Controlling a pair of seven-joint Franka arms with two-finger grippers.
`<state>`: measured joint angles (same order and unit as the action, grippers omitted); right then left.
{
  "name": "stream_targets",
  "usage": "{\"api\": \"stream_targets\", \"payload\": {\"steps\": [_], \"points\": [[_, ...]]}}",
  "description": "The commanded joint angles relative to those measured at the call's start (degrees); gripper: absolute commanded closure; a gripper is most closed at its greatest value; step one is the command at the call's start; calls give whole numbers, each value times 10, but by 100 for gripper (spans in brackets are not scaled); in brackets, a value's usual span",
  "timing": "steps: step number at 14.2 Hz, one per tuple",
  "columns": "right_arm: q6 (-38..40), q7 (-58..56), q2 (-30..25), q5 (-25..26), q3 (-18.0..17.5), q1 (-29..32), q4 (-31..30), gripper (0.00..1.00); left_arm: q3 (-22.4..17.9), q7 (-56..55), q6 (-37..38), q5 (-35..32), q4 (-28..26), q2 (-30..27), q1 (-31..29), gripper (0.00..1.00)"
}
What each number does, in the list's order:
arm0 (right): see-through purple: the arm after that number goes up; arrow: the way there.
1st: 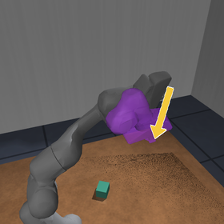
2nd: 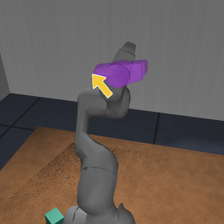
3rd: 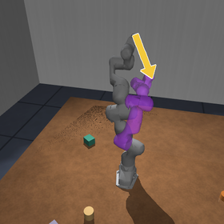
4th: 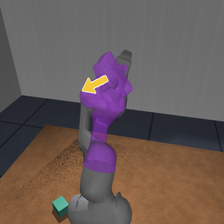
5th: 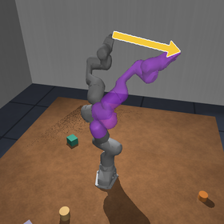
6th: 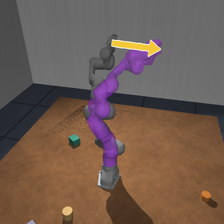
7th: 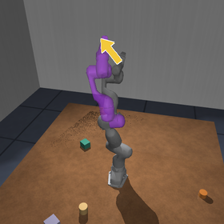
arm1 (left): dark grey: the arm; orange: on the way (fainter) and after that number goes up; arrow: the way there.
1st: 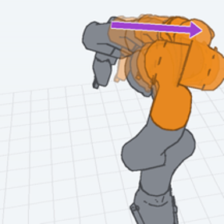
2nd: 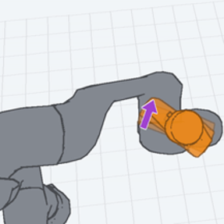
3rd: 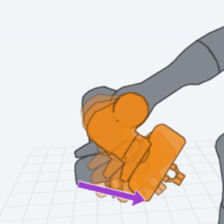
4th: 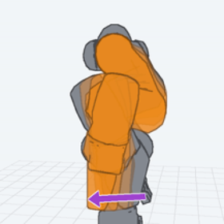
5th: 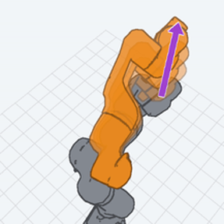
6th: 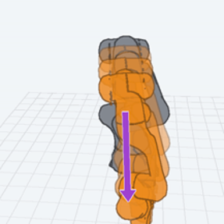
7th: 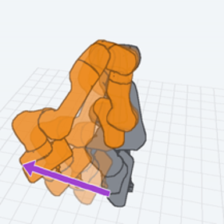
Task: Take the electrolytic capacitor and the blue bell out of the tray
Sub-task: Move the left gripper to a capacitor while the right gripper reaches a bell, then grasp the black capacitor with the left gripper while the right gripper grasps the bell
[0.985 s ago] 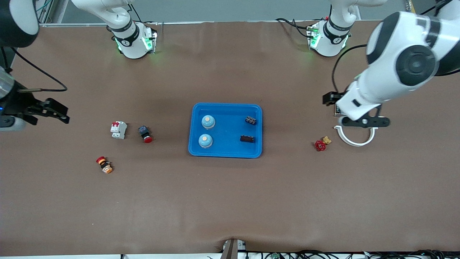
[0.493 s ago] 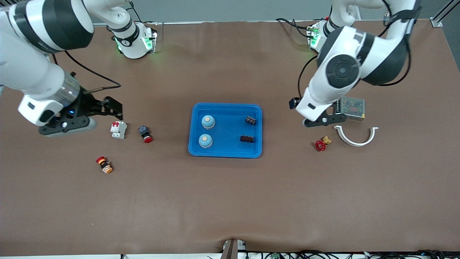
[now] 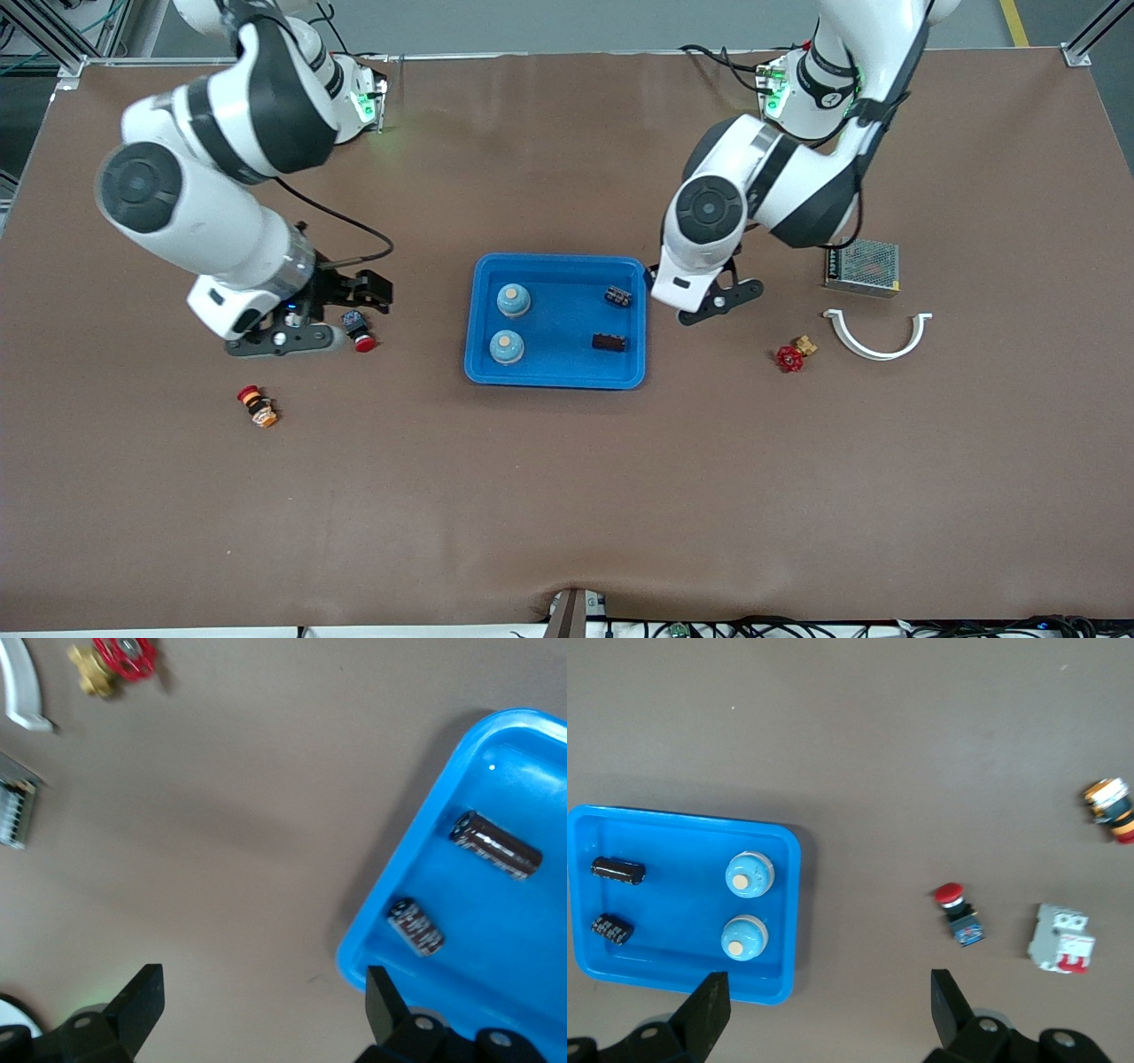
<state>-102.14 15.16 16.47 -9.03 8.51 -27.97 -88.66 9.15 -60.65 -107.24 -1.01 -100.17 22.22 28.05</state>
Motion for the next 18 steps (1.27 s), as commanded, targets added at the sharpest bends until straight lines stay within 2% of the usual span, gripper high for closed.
{"api": "stream_targets", "payload": {"steps": [1, 6, 9, 14, 16, 18], "points": [[-38, 57, 6, -8, 6, -35, -33, 0, -2, -81, -42, -7, 4, 33, 23, 0], [-74, 65, 24, -8, 5, -57, -68, 0, -2, -222, -129, -10, 6, 87, 46, 0], [-138, 72, 25, -9, 5, -73, -116, 0, -4, -310, -182, -12, 9, 117, 65, 0], [-184, 105, 36, -9, 5, -108, -150, 0, -5, -349, -208, -13, 10, 143, 78, 1], [-198, 130, 45, -8, 6, -129, -152, 0, -5, -360, -213, -20, 10, 149, 79, 14], [-215, 133, 51, -8, 6, -139, -161, 0, -5, -373, -224, -20, 12, 157, 79, 33]]}}
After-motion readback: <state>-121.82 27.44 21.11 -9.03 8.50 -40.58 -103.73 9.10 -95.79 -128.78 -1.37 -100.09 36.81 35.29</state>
